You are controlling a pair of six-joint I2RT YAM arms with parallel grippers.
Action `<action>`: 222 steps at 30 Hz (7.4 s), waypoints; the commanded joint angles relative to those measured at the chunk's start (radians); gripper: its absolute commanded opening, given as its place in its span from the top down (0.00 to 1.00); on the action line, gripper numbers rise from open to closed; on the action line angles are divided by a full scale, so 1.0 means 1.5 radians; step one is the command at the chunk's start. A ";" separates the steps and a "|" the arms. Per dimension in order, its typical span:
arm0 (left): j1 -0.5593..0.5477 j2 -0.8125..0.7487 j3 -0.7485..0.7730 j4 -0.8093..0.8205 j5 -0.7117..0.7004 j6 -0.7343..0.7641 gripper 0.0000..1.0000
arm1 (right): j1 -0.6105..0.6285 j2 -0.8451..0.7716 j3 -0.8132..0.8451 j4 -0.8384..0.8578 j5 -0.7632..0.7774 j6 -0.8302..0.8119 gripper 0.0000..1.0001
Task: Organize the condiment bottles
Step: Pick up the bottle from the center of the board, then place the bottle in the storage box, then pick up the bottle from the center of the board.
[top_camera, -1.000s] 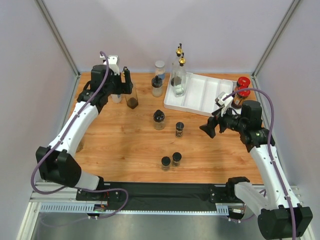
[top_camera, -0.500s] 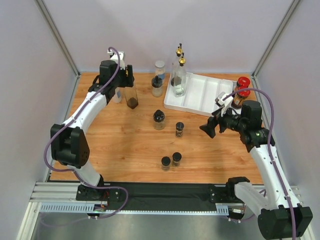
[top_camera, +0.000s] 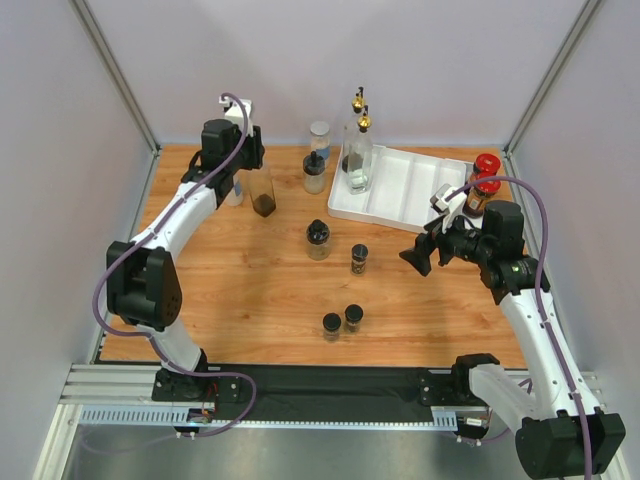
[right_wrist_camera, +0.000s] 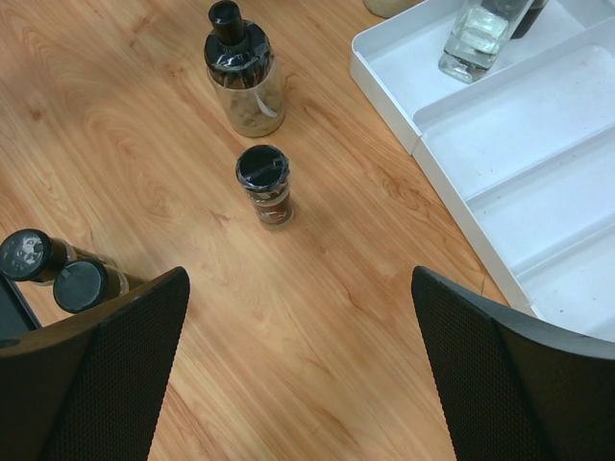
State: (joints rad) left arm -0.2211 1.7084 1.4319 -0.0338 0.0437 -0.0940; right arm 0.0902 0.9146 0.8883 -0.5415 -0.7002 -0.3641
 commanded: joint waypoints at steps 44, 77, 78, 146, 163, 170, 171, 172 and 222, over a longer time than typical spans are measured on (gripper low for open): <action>-0.144 0.019 0.224 0.052 0.107 -0.034 1.00 | -0.001 -0.003 0.003 0.017 0.013 -0.012 0.00; -0.221 0.259 0.427 0.038 0.080 -0.048 1.00 | -0.001 -0.018 0.006 0.013 0.018 -0.016 0.00; -0.223 0.260 0.421 0.038 0.082 -0.049 1.00 | -0.001 -0.018 0.006 0.013 0.018 -0.016 0.00; -0.229 0.034 0.231 -0.013 0.066 0.062 0.00 | -0.001 -0.018 0.004 0.012 0.039 -0.030 0.00; -0.226 -0.129 0.114 -0.014 0.053 0.099 0.00 | -0.001 -0.015 0.001 0.008 0.037 -0.047 0.00; -0.222 -0.218 0.058 -0.055 0.013 0.117 0.00 | -0.002 -0.012 0.000 0.005 0.033 -0.054 0.00; -0.220 -0.231 0.041 -0.064 0.010 0.117 0.00 | -0.001 -0.012 -0.001 0.005 0.032 -0.056 0.00; -0.219 -0.256 0.029 -0.066 0.007 0.118 0.00 | -0.001 -0.012 -0.001 0.005 0.031 -0.057 0.00; -0.178 -0.794 -0.510 -0.216 -0.150 0.117 0.00 | -0.007 0.063 0.023 -0.208 -0.214 -0.437 0.00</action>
State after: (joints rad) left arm -0.4938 0.5297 0.6792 -0.3588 -0.1745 0.0731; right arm 0.0818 1.0016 0.8753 -0.7799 -0.9508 -0.8642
